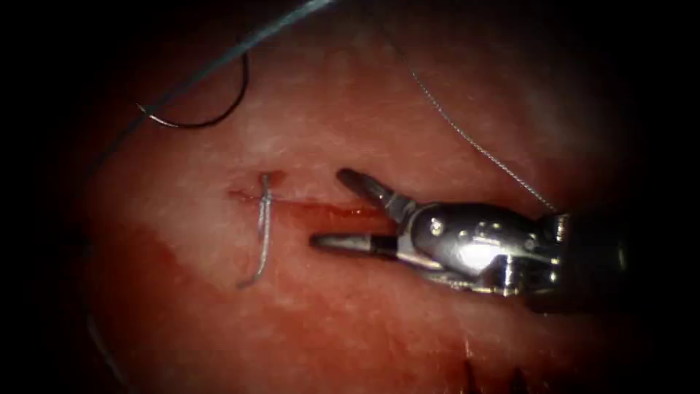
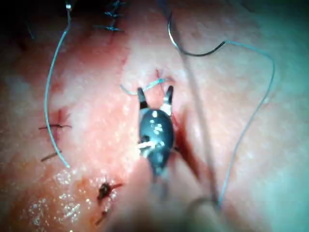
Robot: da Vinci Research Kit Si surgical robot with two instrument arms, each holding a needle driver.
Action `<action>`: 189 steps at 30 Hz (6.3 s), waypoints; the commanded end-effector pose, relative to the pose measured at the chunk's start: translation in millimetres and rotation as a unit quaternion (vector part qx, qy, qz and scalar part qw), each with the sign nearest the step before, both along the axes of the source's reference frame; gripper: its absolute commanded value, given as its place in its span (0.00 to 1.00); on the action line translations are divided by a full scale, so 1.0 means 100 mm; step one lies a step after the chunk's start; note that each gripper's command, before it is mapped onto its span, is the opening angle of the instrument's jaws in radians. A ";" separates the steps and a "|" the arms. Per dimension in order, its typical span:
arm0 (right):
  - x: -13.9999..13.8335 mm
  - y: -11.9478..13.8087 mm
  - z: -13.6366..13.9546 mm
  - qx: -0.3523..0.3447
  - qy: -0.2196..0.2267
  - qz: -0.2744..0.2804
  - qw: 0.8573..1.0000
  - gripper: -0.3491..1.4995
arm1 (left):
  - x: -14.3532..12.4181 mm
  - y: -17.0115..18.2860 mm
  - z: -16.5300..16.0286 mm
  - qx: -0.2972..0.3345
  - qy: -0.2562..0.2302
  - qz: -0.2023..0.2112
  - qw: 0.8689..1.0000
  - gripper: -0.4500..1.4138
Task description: Wound Closure
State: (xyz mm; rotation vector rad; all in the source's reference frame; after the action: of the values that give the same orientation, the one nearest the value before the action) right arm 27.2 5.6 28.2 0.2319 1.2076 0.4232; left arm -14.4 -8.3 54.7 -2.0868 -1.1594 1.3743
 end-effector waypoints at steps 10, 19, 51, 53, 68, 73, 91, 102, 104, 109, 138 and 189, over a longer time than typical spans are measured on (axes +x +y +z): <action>0.008 -0.012 0.004 0.003 0.000 -0.008 1.000 0.93 | -0.028 0.009 0.106 0.015 0.046 -0.002 0.999 0.56; 0.011 -0.016 0.002 0.002 0.006 -0.014 1.000 0.92 | -0.049 0.012 0.096 0.031 0.060 -0.003 0.998 0.59; 0.009 -0.014 0.001 0.003 0.007 -0.018 1.000 0.90 | -0.097 -0.100 0.123 -0.336 0.351 -0.063 0.872 0.34; 0.009 -0.014 0.001 0.003 0.007 -0.018 1.000 0.90 | -0.096 -0.098 0.128 -0.337 0.354 -0.065 0.870 0.31; 0.011 -0.015 0.003 0.003 0.006 -0.019 1.000 0.89 | -0.090 -0.082 0.128 -0.327 0.382 -0.082 0.861 0.00; 0.014 -0.014 0.011 -0.023 0.002 -0.058 0.998 0.89 | -0.081 -0.064 0.110 -0.319 0.386 -0.102 0.859 0.00; 0.076 -0.020 0.037 -0.185 -0.029 -0.087 0.979 0.89 | -0.086 -0.048 0.071 -0.307 0.388 -0.124 0.860 0.00; 0.078 -0.014 0.028 -0.206 -0.028 -0.058 0.977 0.89 | -0.086 -0.049 0.070 -0.307 0.388 -0.124 0.860 0.00; 0.082 -0.015 0.027 -0.209 -0.025 -0.057 0.976 0.89 | -0.086 -0.049 0.069 -0.307 0.389 -0.124 0.860 0.00; 0.103 -0.019 0.030 -0.220 -0.013 -0.066 0.973 0.89 | -0.086 -0.049 0.064 -0.305 0.387 -0.124 0.861 0.00; 0.134 -0.008 0.031 -0.296 0.025 -0.077 0.952 0.87 | -0.088 -0.050 0.060 -0.303 0.384 -0.126 0.863 0.00; -0.018 -0.020 -0.030 -0.270 -0.066 -0.051 0.959 0.90 | 0.121 -0.102 0.179 -0.170 0.515 -0.113 0.833 0.59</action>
State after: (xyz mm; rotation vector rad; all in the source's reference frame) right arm 24.7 4.6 24.9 -0.2066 1.1278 0.0084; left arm -1.5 -17.1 72.5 -1.1838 -0.1981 2.2233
